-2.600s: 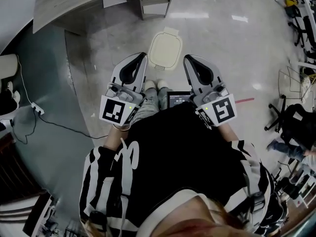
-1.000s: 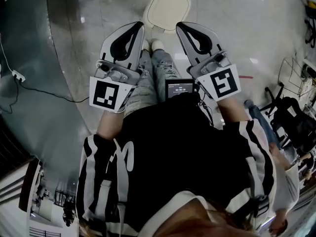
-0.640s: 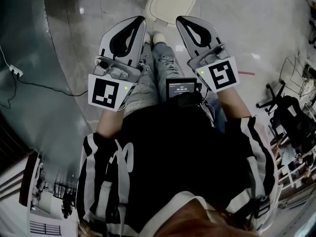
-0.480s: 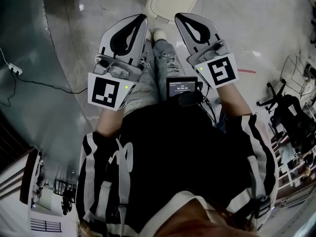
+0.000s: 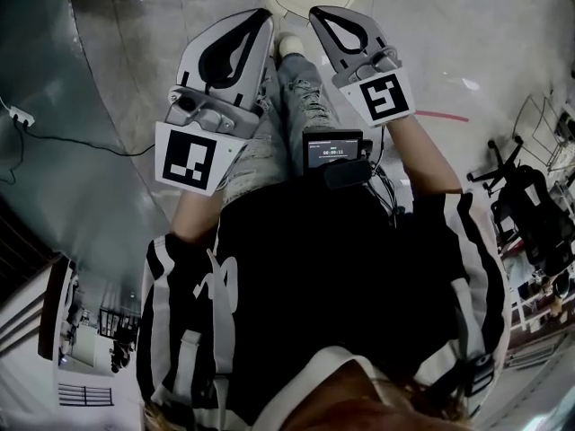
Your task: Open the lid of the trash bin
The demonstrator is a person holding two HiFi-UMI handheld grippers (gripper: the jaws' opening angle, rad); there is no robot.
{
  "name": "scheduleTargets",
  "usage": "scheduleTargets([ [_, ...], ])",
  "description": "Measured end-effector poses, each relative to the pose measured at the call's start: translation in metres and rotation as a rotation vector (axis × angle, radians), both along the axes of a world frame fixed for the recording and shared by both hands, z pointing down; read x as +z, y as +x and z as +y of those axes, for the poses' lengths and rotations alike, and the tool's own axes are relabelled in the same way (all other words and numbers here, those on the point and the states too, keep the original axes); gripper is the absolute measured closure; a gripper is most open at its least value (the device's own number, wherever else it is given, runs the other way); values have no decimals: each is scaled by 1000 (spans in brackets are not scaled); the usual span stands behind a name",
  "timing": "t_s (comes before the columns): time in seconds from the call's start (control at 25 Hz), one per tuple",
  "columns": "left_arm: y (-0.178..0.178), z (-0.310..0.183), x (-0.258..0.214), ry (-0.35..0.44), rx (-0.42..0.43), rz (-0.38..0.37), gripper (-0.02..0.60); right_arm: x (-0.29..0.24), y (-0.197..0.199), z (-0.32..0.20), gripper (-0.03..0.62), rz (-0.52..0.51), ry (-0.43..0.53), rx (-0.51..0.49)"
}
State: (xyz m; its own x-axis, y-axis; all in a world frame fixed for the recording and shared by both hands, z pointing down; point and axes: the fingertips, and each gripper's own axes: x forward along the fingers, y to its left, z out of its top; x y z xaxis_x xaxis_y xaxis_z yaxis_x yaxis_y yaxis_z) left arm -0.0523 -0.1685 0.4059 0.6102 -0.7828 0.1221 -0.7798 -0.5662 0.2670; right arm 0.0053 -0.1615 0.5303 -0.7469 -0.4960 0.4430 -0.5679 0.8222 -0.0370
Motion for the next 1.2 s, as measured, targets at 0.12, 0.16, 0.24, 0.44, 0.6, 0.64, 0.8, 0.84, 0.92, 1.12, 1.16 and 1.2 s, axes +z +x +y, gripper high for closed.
scheduleTargets([
  [0.12, -4, -3, 4, 2, -2, 0, 577, 22, -4, -1, 589, 22, -25, -6],
  [0.16, -6, -4, 5, 1, -6, 0, 577, 27, -6, -1, 589, 21, -33, -9],
  [0.24, -7, -3, 7, -4, -16, 1, 577, 37, -9, 2, 589, 19, -42, -19],
  [0.44, -11, -2, 11, -20, -40, 5, 577, 68, -9, 5, 589, 56, -76, -40],
  [0.6, -13, 0, 18, -35, -47, -4, 577, 94, -9, 7, 589, 97, -88, -68],
  [0.64, -13, 1, 18, -37, -49, -6, 577, 99, -9, 9, 589, 105, -91, -76],
  [0.8, -15, 3, 22, -43, -65, -8, 577, 121, -11, 14, 589, 143, -106, -110],
  [0.84, -15, 3, 22, -45, -69, -8, 577, 126, -11, 15, 589, 152, -109, -114],
  [0.92, -17, 4, 23, -50, -76, -8, 577, 136, -12, 15, 589, 168, -118, -121],
  [1.12, -16, 8, 29, -70, -73, -13, 577, 159, -14, 21, 589, 204, -139, -150],
  [1.16, -16, 8, 31, -73, -70, -14, 577, 163, -15, 22, 589, 214, -144, -155],
  [1.2, -16, 8, 32, -75, -69, -14, 577, 168, -15, 23, 589, 222, -148, -159],
])
